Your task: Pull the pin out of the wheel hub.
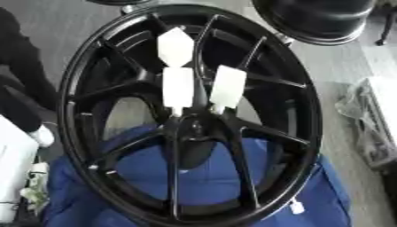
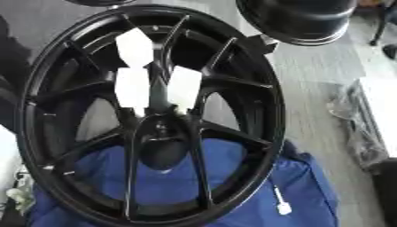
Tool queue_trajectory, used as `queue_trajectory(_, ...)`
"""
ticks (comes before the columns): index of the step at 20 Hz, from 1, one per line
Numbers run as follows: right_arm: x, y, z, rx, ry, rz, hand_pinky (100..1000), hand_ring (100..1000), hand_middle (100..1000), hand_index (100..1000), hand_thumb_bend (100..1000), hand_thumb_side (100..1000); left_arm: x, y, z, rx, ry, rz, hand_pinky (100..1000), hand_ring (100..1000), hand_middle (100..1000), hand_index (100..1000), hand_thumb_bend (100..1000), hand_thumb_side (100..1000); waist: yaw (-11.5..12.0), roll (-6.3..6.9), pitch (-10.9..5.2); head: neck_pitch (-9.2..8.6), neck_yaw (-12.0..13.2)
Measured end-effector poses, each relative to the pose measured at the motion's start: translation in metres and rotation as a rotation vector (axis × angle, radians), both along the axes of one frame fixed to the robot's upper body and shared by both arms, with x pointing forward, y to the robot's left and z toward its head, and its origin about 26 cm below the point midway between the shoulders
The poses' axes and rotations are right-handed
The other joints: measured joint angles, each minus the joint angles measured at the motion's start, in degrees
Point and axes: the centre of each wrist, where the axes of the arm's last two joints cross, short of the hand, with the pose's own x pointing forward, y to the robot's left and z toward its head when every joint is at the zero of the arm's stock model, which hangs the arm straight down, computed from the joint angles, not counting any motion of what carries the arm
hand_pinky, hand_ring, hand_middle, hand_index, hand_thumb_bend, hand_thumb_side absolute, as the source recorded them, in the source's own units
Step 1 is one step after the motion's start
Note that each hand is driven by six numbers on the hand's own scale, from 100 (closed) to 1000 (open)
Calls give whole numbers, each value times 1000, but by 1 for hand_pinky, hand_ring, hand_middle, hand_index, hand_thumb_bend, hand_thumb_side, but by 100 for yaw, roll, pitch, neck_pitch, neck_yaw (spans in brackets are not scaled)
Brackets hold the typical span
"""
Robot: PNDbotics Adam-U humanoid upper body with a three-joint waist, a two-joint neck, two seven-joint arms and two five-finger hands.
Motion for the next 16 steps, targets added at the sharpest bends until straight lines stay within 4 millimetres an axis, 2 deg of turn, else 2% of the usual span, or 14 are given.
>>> queue_trajectory(4, 15, 37, 16, 117, -127, 94, 798, 700, 686, 772, 484, 365, 1, -2, 0, 1, 2, -10, 740, 795, 754, 703, 246, 840, 99, 5, 0, -4, -46)
queue_trajectory(8, 28, 70, 26, 202, -186, 168, 795, 694, 682, 770, 462, 364, 2, -4, 0, -6, 1, -15, 740, 794, 754, 703, 245, 840, 162, 5, 0, -8, -83)
queue_trajectory(12, 38, 93, 24, 299, -199, 202, 802, 694, 686, 773, 440, 372, 2, -5, -1, -8, 3, -21, 740, 793, 754, 704, 248, 837, 188, 5, -1, -11, -86)
queue_trajectory(16, 46, 110, 9, 411, -216, 206, 801, 692, 685, 773, 444, 372, 2, -6, -1, -12, 1, -21, 740, 793, 754, 704, 248, 835, 200, 6, -1, -17, -83)
